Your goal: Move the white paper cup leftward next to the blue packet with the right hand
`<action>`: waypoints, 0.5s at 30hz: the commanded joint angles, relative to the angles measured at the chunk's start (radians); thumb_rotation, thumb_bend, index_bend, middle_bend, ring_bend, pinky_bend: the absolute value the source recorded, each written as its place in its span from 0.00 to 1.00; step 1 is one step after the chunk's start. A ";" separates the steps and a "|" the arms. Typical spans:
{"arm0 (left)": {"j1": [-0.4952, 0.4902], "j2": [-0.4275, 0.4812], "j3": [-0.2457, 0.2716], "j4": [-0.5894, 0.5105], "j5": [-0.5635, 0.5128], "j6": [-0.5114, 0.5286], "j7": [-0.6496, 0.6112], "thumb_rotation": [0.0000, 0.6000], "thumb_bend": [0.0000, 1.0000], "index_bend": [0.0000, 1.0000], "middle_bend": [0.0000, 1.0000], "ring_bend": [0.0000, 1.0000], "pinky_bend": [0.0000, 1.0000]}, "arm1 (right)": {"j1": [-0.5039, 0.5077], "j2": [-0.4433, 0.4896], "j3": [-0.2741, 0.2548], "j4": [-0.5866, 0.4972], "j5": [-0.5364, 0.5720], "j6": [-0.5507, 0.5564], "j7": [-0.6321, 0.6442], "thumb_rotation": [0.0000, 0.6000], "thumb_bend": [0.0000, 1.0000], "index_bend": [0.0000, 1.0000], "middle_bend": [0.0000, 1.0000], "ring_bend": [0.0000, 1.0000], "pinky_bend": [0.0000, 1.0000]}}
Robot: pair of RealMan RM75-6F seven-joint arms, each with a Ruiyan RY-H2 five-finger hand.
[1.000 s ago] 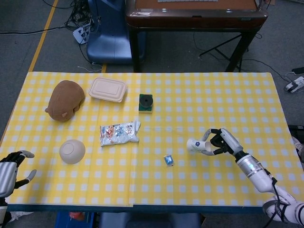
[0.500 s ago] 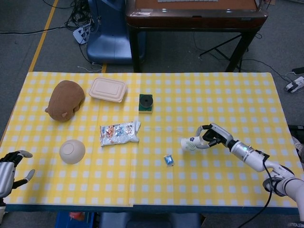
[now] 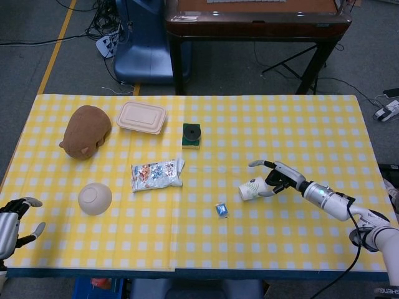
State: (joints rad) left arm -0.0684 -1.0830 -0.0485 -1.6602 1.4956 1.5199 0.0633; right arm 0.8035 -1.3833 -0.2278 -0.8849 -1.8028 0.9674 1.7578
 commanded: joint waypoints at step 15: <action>-0.003 -0.005 0.002 -0.002 0.002 -0.004 0.015 1.00 0.27 0.46 0.36 0.33 0.50 | -0.030 0.361 0.216 -0.837 0.675 -0.102 -1.787 1.00 0.00 0.22 1.00 1.00 1.00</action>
State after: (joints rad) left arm -0.0712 -1.0881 -0.0469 -1.6626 1.4976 1.5157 0.0781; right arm 0.7704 -1.1320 -0.1003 -1.4076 -1.4534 0.9071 0.4959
